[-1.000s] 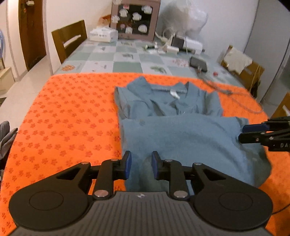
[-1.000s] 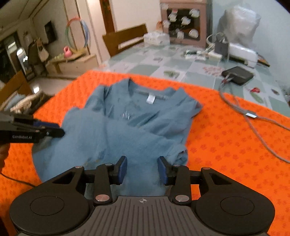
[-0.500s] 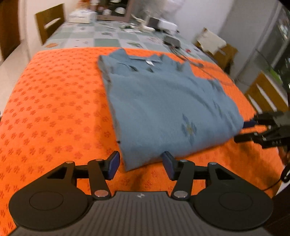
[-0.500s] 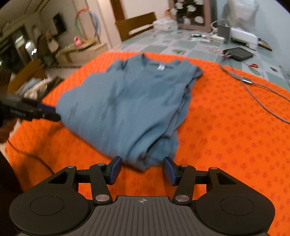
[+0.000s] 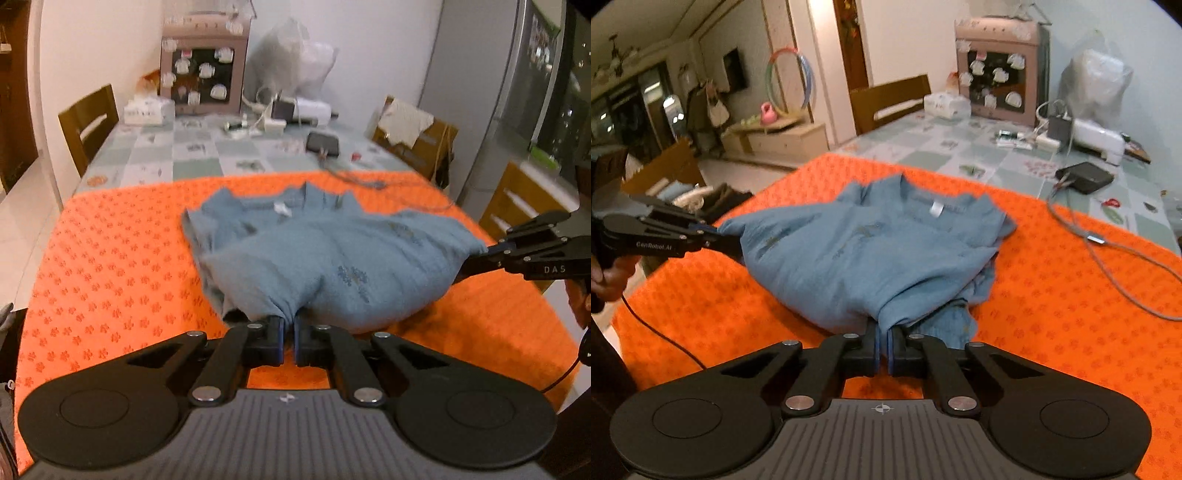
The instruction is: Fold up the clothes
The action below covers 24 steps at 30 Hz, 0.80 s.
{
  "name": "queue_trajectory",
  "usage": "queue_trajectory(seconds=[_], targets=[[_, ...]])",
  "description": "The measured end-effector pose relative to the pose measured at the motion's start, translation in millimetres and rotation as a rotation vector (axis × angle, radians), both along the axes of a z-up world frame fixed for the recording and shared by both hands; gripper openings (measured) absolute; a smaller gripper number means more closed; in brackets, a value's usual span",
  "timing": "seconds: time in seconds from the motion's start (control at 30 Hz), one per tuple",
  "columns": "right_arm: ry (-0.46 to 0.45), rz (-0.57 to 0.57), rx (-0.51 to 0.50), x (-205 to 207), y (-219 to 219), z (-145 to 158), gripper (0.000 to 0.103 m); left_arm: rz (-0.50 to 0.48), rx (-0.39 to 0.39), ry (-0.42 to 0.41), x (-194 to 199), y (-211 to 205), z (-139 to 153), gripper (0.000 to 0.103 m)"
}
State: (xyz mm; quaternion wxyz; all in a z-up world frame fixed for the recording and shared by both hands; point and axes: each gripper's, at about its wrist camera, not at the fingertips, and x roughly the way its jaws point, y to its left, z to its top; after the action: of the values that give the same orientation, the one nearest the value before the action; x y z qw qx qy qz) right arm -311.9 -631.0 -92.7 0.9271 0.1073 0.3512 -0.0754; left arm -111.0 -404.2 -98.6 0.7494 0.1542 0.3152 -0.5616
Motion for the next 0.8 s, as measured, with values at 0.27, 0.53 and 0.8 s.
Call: queue_trajectory(seconds=[0.27,0.53,0.8], targets=[[0.051,0.004,0.103,-36.7,21.7,33.6,0.006,-0.032,-0.006,0.087,-37.7,46.7,33.8,0.005],[0.071,-0.021,0.172,-38.8,23.7,48.0,0.006,0.026,-0.034,0.125,-41.4,62.0,47.8,0.005],[0.048,-0.071,0.156,17.6,-18.1,49.8,0.006,0.082,-0.054,0.103,2.6,15.4,48.3,0.005]])
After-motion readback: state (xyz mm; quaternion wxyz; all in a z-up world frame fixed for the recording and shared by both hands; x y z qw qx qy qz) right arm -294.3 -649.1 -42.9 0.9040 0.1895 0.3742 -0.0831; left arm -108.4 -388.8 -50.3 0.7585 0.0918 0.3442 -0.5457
